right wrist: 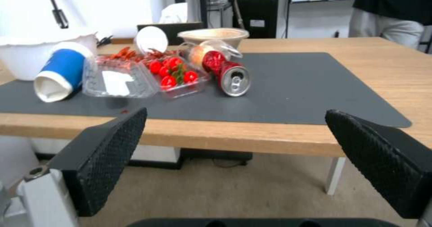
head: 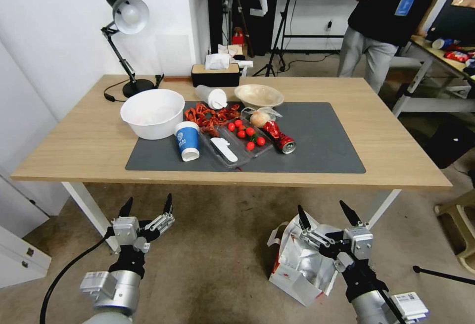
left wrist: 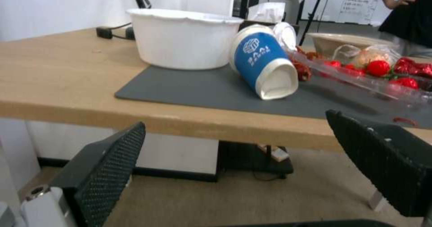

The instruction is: Pick up the food delivery bag from the floor and place it on the table.

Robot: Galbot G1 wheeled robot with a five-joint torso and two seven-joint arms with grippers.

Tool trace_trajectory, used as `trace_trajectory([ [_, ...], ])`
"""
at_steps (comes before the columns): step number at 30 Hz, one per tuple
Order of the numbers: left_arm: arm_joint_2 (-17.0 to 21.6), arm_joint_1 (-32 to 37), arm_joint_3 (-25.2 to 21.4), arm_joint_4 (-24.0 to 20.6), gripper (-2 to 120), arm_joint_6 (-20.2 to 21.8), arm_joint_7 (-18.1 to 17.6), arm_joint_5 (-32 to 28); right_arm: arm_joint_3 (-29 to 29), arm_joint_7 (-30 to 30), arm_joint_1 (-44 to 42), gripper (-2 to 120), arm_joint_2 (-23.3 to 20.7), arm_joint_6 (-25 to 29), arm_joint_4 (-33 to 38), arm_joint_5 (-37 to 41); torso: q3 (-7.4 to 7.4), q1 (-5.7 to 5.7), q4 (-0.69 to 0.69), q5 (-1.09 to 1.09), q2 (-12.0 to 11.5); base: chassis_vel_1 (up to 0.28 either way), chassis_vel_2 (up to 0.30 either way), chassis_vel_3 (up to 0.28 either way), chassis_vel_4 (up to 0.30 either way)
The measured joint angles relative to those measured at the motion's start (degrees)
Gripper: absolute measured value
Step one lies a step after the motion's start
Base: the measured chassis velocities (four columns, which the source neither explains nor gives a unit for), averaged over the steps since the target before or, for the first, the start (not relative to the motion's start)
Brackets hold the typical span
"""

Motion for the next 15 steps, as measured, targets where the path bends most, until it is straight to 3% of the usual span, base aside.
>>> trace_trajectory([
  [15,-0.9,2.3,-0.4,1.9,100,-3.7,0.5,0.1,0.8,1.3,1.6,100,-1.5,0.3,-1.7,1.5,0.0,0.0,0.0,-0.01,0.0,0.0,0.0,0.0,0.0],
])
